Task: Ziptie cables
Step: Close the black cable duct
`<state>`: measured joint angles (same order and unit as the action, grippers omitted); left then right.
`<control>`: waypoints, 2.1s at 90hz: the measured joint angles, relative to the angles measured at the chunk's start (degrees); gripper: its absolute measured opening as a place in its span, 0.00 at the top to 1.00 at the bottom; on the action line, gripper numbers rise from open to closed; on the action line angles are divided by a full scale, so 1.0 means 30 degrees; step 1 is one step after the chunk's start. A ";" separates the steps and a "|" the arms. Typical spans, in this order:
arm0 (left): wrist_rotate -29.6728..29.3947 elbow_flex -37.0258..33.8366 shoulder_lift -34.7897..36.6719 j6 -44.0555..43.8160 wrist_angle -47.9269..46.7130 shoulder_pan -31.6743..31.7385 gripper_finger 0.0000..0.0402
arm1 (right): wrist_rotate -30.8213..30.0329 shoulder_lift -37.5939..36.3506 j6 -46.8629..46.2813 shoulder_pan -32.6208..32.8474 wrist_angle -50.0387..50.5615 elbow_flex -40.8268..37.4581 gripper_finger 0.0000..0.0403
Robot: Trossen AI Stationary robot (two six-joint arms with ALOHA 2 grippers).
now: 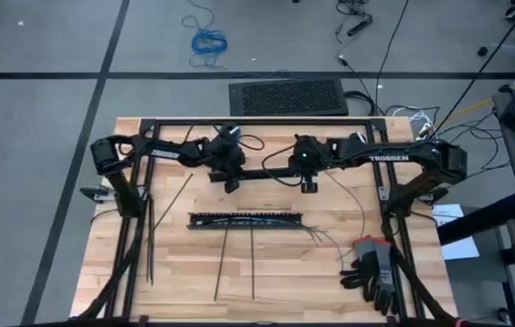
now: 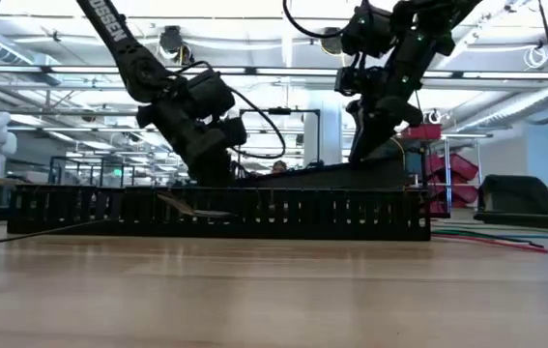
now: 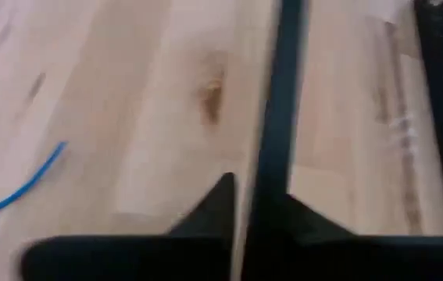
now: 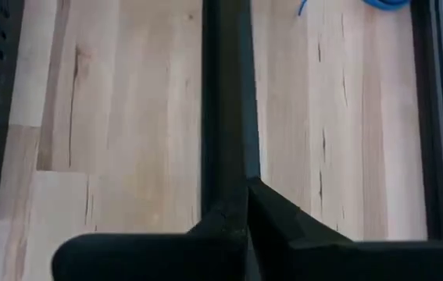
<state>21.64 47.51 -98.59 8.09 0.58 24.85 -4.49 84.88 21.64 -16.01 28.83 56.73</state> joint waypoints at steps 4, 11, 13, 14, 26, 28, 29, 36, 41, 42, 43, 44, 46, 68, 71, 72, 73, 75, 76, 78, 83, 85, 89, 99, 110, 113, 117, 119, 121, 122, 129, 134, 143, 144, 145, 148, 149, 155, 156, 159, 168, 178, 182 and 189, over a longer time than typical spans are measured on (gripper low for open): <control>-0.0608 0.0000 0.0000 0.0463 0.0060 -0.0384 0.98 | 0.0005 -0.0016 -0.0199 0.0006 -0.0004 0.0000 1.00; -0.3524 0.0006 0.0015 0.1844 0.0407 -0.1485 0.98 | 0.0030 -0.0256 -0.0874 0.0015 0.0042 0.0000 1.00; -0.4461 0.0007 0.0015 0.2354 0.0427 -0.1827 0.98 | 0.0036 -0.0424 -0.1047 0.0047 0.0067 0.0000 0.99; -0.4955 0.0007 0.0015 0.2698 0.0408 -0.2006 0.98 | 0.0039 -0.0524 -0.1122 0.0069 0.0085 0.0000 0.99; -1.0621 0.0026 0.0015 0.6098 0.0696 -0.3960 0.99 | 0.0109 -0.2529 -0.1895 0.0268 0.0372 0.0000 0.90; -1.1534 0.0091 0.0015 0.6598 0.0710 -0.4248 0.99 | 0.0120 -0.2949 -0.2142 0.0268 0.0375 0.0000 0.88; -1.2028 0.0133 0.0015 0.6860 0.0725 -0.4386 0.99 | 0.0127 -0.3163 -0.2273 0.0268 0.0375 0.0000 0.87; -1.5309 0.0402 0.0015 0.8739 0.1383 -0.5279 0.99 | 0.0295 -0.4493 -0.3608 0.0029 0.0363 0.0012 0.79; -1.7028 0.0663 0.0015 1.0590 0.2269 -0.5858 0.99 | 0.1428 -0.5053 -0.4400 -0.0605 0.0468 0.0029 0.72; -1.7290 0.0730 0.0015 1.0987 0.2467 -0.5954 0.99 | 0.1762 -0.5112 -0.4540 -0.0765 0.0530 0.0029 0.70; -1.7534 0.0796 0.0015 1.1392 0.2671 -0.6053 0.99 | 0.2112 -0.5146 -0.4680 -0.0926 0.0617 0.0029 0.69; -1.7762 0.0861 0.0015 1.1806 0.2880 -0.6157 0.99 | 0.2493 -0.5173 -0.4819 -0.1096 0.0726 0.0032 0.68; -1.8068 0.1001 0.0015 1.2726 0.3281 -0.6342 0.99 | 0.3268 -0.5200 -0.5077 -0.1441 0.0990 0.0042 0.65; -1.8907 0.2122 0.0015 2.1185 0.6891 -0.7699 0.99 | 0.6166 -0.4274 -0.4484 -0.2895 0.5905 0.2456 0.35; -1.9089 0.2252 0.0015 2.1945 0.7232 -0.7782 0.99 | 0.6165 -0.4162 -0.4417 -0.2739 0.6216 0.2757 0.32; -1.9135 0.2309 0.0015 2.2132 0.7310 -0.7819 0.99 | 0.6163 -0.4128 -0.4403 -0.2684 0.6270 0.2848 0.32; -1.9169 0.2374 0.0015 2.2282 0.7354 -0.7839 0.99 | 0.6167 -0.4093 -0.4398 -0.2609 0.6283 0.2931 0.31; -1.9201 0.2516 0.0015 2.2509 0.7387 -0.7869 0.99 | 0.6170 -0.4028 -0.4389 -0.2453 0.6274 0.3100 0.29; -1.9217 0.2588 0.0015 2.2568 0.7387 -0.7885 0.99 | 0.6174 -0.4003 -0.4384 -0.2383 0.6234 0.3178 0.29; -1.9232 0.2725 0.0015 2.2604 0.7409 -0.7915 0.99 | 0.6160 -0.3950 -0.4381 -0.2251 0.6151 0.3323 0.28; -1.9231 0.2996 0.0015 2.2626 0.7429 -0.7931 0.99 | 0.6155 -0.3731 -0.4346 -0.1893 0.5974 0.3649 0.26; -1.9229 0.3057 0.0015 2.2632 0.7486 -0.7947 0.99 | 0.6155 -0.3596 -0.4345 -0.1729 0.5926 0.3793 0.25; -1.9224 0.3152 0.0011 2.2891 0.7694 -0.7959 0.99 | 0.6133 -0.3309 -0.4345 -0.1495 0.5901 0.4022 0.24; -1.9393 0.3548 -0.0495 2.4697 0.8796 -0.8087 0.99 | 0.6119 -0.2415 -0.4352 -0.1158 0.6055 0.4651 0.23; -1.9610 0.4354 -0.1448 2.6465 0.8854 -0.8264 0.99 | 0.6340 -0.1193 -0.3954 -0.0974 0.7137 0.5732 0.23; -1.9691 0.4577 -0.1745 2.6658 0.8822 -0.8321 0.99 | 0.6362 -0.0893 -0.3895 -0.0909 0.7420 0.6021 0.23; -1.9741 0.4883 -0.2119 2.6896 0.8830 -0.8377 0.99 | 0.6370 -0.0509 -0.3750 -0.0869 0.7561 0.6333 0.23; -1.9790 0.5000 -0.2291 2.7009 0.8896 -0.8436 0.99 | 0.6394 -0.0330 -0.3652 -0.0873 0.7631 0.6461 0.23; -1.9867 0.5096 -0.2444 2.7062 0.9092 -0.8473 0.99 | 0.6408 -0.0197 -0.3611 -0.0868 0.7653 0.6536 0.23; -1.9918 0.5153 -0.2521 2.7109 0.9204 -0.8482 0.99 | 0.6415 -0.0139 -0.3604 -0.0868 0.7650 0.6559 0.23; -2.0275 0.5578 -0.2833 2.7128 0.9797 -0.8643 0.99 | 0.6483 0.0232 -0.3565 -0.0876 0.7593 0.6615 0.23; -2.0597 0.5724 -0.2896 2.7140 0.9692 -0.8709 0.99 | 0.6499 0.0449 -0.3557 -0.0876 0.7588 0.6629 0.23; -2.0839 0.5785 -0.2958 2.7140 0.9611 -0.8738 0.99 | 0.6510 0.0657 -0.3706 -0.0876 0.7555 0.6630 0.23; -2.0849 0.5785 -0.2958 2.7136 0.9602 -0.8738 0.99 | 0.6505 0.0671 -0.3711 -0.0876 0.7536 0.6630 0.23; -2.0868 0.5785 -0.2958 2.7136 0.9607 -0.8738 0.99 | 0.6510 0.0675 -0.3711 -0.0876 0.7527 0.6630 0.23; -2.0887 0.5785 -0.2958 2.7133 0.9640 -0.8738 0.99 | 0.6508 0.0685 -0.3729 -0.0891 0.7470 0.6630 0.23; -2.0890 0.5785 -0.2958 2.7131 0.9656 -0.8738 0.99 | 0.6504 0.0685 -0.3757 -0.0896 0.7440 0.6630 0.23; -2.1035 0.5785 -0.2958 2.7106 0.9732 -0.8738 0.99 | 0.6371 0.0685 -0.4122 -0.0934 0.7148 0.6630 0.23; -2.1062 0.5785 -0.2958 2.7102 0.9753 -0.8738 0.99 | 0.6330 0.0685 -0.4158 -0.0934 0.7112 0.6630 0.23; -2.1126 0.5785 -0.2958 2.7086 0.9841 -0.8723 0.99 | 0.6143 0.0689 -0.4279 -0.0934 0.7029 0.6630 0.23; -2.1383 0.5785 -0.2952 2.6968 1.0021 -0.8716 0.99 | 0.5854 0.0692 -0.4828 -0.0941 0.6867 0.6630 0.23; -2.1403 0.5880 -0.2903 2.6926 1.0991 -0.8687 0.99 | 0.5054 0.0783 -0.5234 -0.0930 0.7005 0.6583 0.23; -2.1454 0.5882 -0.2863 2.7028 1.1371 -0.8687 0.99 | 0.4118 0.0809 -0.5444 -0.0941 0.6991 0.6579 0.23; -2.1597 0.5887 -0.2887 2.7265 1.1690 -0.8716 0.99 | 0.3265 0.0809 -0.5311 -0.1149 0.7135 0.6594 0.23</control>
<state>-43.15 65.17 -107.25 89.88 35.65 -1.30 5.31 87.31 5.70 -19.45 50.23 76.51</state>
